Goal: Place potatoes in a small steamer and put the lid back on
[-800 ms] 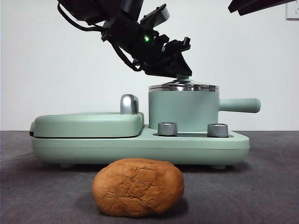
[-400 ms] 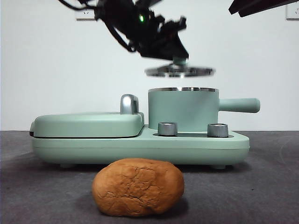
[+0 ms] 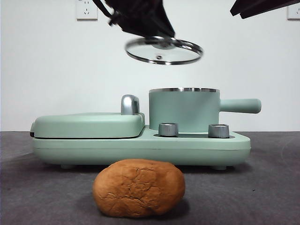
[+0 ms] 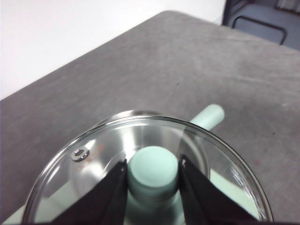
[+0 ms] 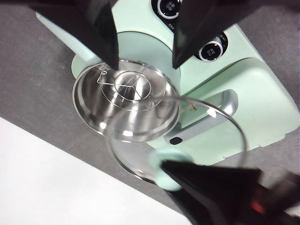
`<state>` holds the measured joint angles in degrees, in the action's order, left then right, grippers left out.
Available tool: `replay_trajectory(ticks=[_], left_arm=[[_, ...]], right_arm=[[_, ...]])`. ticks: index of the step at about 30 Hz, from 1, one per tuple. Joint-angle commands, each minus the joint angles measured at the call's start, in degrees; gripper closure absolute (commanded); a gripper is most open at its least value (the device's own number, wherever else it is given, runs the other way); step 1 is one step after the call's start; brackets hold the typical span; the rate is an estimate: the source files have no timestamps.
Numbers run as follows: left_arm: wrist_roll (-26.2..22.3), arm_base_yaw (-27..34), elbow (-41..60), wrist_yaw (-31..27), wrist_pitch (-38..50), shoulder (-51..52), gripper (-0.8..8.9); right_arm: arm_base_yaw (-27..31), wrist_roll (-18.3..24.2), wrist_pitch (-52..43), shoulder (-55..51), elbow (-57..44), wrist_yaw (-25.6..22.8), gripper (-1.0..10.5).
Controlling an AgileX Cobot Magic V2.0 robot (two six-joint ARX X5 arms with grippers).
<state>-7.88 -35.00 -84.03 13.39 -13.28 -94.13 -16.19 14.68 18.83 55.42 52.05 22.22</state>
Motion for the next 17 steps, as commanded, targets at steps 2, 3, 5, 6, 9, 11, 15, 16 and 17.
replay_trajectory(ticks=[2, 3, 5, 6, 9, 11, 15, 16, 17], left_arm=[[0.2, 0.7, -0.7, -0.1, -3.1, 4.2, 7.98], [0.2, 1.0, -0.5, -0.1, -4.1, 5.2, 7.98], [0.3, 1.7, 0.4, -0.1, -6.1, 7.5, 7.98], [0.3, 2.1, 0.9, -0.1, -6.6, 8.4, 7.98], [1.3, 3.5, 4.2, -0.2, -6.8, 12.2, 7.98], [2.3, 4.5, 7.2, -0.2, -6.8, 15.2, 7.98], [3.1, 5.9, 13.9, -1.4, -6.7, 21.0, 7.98], [3.1, 6.2, 15.6, -1.9, -6.7, 22.7, 7.98], [3.2, 6.4, 17.5, -2.2, -6.6, 24.4, 7.98]], right_arm=[[-0.6, -0.7, 0.5, 0.2, 0.9, 0.3, 7.6], [-0.7, -0.7, 0.9, 0.2, 0.9, 0.3, 7.6], [-1.4, -0.2, 1.5, 0.2, 0.9, 0.3, 7.4], [-1.9, 0.1, 1.7, 0.2, 0.9, 0.2, 7.2], [-4.4, 1.5, 2.2, 0.2, 0.9, 0.2, 6.6], [-6.8, 2.7, 2.6, 0.3, 0.9, 0.1, 6.6], [-11.8, 4.4, 3.8, 0.6, 0.9, -1.1, 6.6], [-13.2, 4.8, 4.4, 0.9, 0.9, -1.6, 6.6], [-14.7, 5.4, 5.1, 1.2, 0.9, -1.7, 6.6]])
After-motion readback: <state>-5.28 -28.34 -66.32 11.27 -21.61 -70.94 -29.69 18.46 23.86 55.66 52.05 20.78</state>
